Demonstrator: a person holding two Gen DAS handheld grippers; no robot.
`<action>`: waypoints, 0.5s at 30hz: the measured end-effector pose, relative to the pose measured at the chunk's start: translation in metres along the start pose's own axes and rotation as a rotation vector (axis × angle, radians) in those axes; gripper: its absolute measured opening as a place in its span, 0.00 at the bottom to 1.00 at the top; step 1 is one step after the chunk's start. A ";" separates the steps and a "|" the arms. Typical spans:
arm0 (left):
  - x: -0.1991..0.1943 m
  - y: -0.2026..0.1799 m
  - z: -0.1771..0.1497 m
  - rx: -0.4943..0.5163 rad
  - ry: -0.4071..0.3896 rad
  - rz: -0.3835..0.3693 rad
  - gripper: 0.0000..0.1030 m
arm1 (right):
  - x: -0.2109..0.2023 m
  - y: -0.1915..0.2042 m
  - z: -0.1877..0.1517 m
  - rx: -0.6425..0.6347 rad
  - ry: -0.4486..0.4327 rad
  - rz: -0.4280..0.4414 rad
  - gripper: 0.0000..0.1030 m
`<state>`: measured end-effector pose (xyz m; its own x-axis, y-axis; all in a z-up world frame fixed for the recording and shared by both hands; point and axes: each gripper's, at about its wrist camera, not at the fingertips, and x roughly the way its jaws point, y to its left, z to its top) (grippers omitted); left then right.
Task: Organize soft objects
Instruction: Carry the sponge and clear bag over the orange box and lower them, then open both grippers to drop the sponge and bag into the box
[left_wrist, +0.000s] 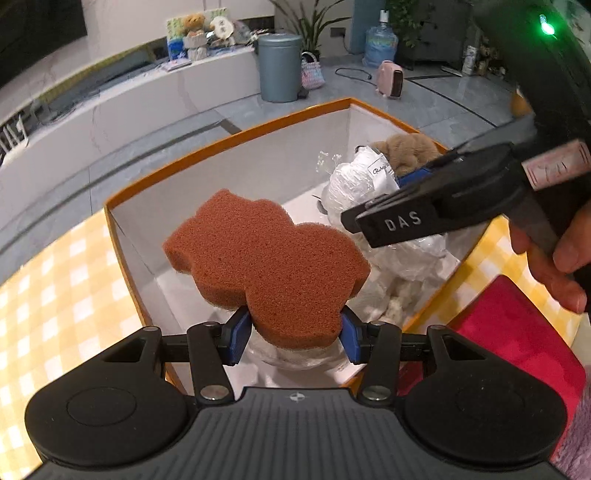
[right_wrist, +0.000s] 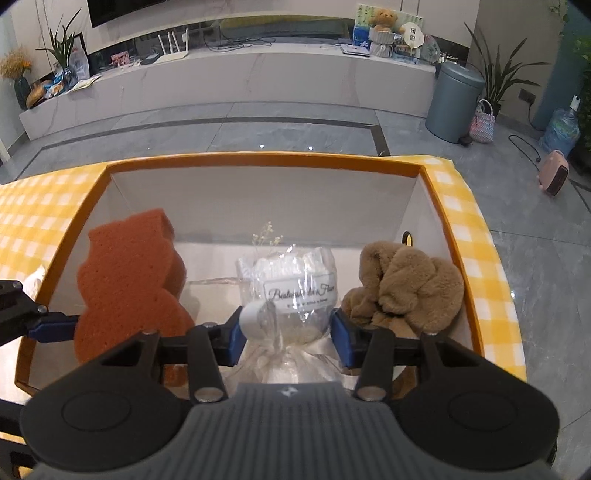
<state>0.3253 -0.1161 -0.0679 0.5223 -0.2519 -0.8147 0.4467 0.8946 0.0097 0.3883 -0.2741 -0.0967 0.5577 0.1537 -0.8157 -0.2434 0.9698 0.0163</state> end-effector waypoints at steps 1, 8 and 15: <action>0.000 0.000 0.000 -0.002 0.000 0.014 0.55 | 0.001 0.001 0.000 -0.001 0.001 0.001 0.47; -0.005 0.001 -0.003 -0.034 0.012 0.017 0.56 | -0.001 -0.001 0.000 0.010 0.003 0.000 0.54; -0.017 0.004 -0.004 -0.062 -0.022 0.018 0.70 | -0.013 -0.002 -0.004 0.028 -0.011 -0.019 0.67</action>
<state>0.3156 -0.1071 -0.0566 0.5462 -0.2430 -0.8016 0.3912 0.9202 -0.0125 0.3785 -0.2792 -0.0878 0.5707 0.1375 -0.8095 -0.2104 0.9775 0.0177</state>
